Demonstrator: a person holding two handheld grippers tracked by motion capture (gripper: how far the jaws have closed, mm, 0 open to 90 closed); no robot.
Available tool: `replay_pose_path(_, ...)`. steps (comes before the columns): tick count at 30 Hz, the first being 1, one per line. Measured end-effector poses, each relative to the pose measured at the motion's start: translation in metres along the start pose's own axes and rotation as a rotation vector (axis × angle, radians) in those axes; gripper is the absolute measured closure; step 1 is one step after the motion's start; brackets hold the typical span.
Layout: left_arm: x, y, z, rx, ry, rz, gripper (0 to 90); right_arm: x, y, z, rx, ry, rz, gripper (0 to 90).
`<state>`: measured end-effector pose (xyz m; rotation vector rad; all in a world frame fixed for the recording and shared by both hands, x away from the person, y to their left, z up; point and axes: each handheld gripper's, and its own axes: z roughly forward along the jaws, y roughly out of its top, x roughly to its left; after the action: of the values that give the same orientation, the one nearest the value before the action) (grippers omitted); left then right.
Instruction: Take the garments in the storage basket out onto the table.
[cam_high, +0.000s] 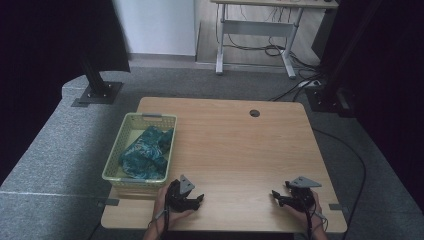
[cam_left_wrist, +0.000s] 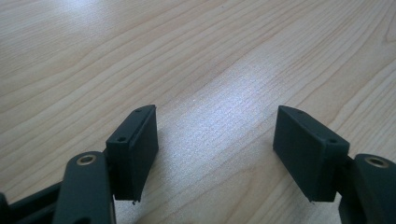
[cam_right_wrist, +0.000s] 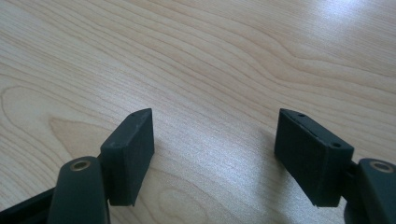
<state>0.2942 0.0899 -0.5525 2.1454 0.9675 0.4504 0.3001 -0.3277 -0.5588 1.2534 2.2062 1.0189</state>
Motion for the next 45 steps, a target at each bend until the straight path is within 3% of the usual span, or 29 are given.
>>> replay_pose_path(17, -0.002, -0.001, -0.002, 0.004, -0.002, -0.002, 28.9, 0.0, -0.001, -0.001, 0.002, -0.012, 0.01, 25.9)
replay_pose_path(25, -0.001, 0.0, -0.008, 0.041, 0.002, -0.02, 30.0, 0.0, -0.001, -0.001, 0.002, -0.01, 0.008, 25.9)
replay_pose_path(29, 0.0, 0.004, -0.016, 0.006, -0.005, -0.039, 30.4, 0.0, 0.0, -0.001, 0.002, -0.007, 0.006, 25.9)
replay_pose_path(35, 0.003, 0.009, -0.036, -0.052, 0.022, -0.047, 30.4, 0.0, 0.0, -0.001, 0.002, -0.007, 0.006, 25.9)
replay_pose_path(45, 0.008, 0.014, -0.05, -0.065, 0.045, -0.032, 30.1, 0.0, 0.0, -0.001, 0.002, -0.008, 0.006, 25.8)
